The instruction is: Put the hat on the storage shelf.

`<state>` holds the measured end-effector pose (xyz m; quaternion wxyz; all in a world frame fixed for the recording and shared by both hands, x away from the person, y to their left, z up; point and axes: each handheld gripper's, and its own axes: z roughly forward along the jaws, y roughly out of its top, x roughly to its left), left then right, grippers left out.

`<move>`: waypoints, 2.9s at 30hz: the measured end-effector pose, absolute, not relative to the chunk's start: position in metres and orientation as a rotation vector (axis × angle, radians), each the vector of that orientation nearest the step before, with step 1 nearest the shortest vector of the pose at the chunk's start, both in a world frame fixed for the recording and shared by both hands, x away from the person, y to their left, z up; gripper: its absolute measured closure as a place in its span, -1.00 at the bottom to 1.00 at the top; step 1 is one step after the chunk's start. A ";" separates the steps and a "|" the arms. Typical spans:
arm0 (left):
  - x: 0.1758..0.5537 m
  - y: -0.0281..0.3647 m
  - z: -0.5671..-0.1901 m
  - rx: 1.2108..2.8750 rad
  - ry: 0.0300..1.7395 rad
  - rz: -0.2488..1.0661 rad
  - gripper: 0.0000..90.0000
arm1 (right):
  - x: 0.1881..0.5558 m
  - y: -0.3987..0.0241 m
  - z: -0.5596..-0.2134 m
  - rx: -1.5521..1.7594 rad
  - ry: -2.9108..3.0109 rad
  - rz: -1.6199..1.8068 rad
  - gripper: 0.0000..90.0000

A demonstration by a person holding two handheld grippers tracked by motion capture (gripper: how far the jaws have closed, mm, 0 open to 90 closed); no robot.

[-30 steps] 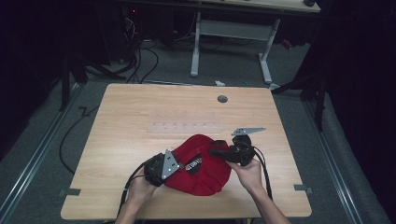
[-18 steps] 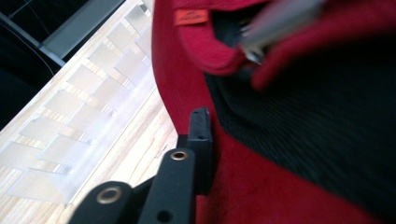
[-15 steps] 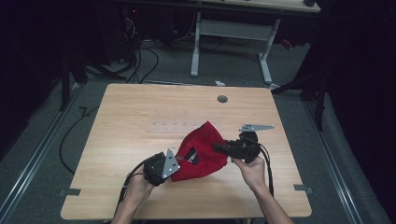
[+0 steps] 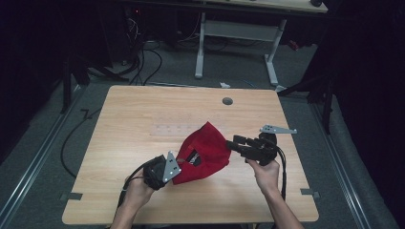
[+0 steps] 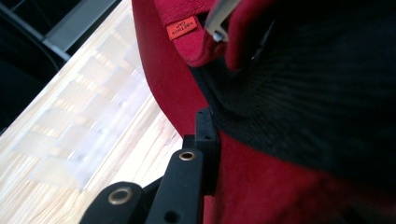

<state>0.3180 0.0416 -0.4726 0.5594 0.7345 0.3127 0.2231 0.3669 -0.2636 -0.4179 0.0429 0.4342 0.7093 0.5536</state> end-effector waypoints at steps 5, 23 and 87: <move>0.324 0.053 -0.470 1.643 0.803 0.513 0.90 | 0.364 -0.274 -0.416 1.313 2.099 1.680 -0.03; 0.344 0.070 -0.459 1.492 0.936 0.382 0.89 | 0.368 -0.275 -0.487 1.389 2.206 1.297 -0.11; 0.459 0.103 -0.428 1.175 1.173 0.450 0.87 | 0.367 -0.276 -0.531 1.371 2.139 0.904 -0.18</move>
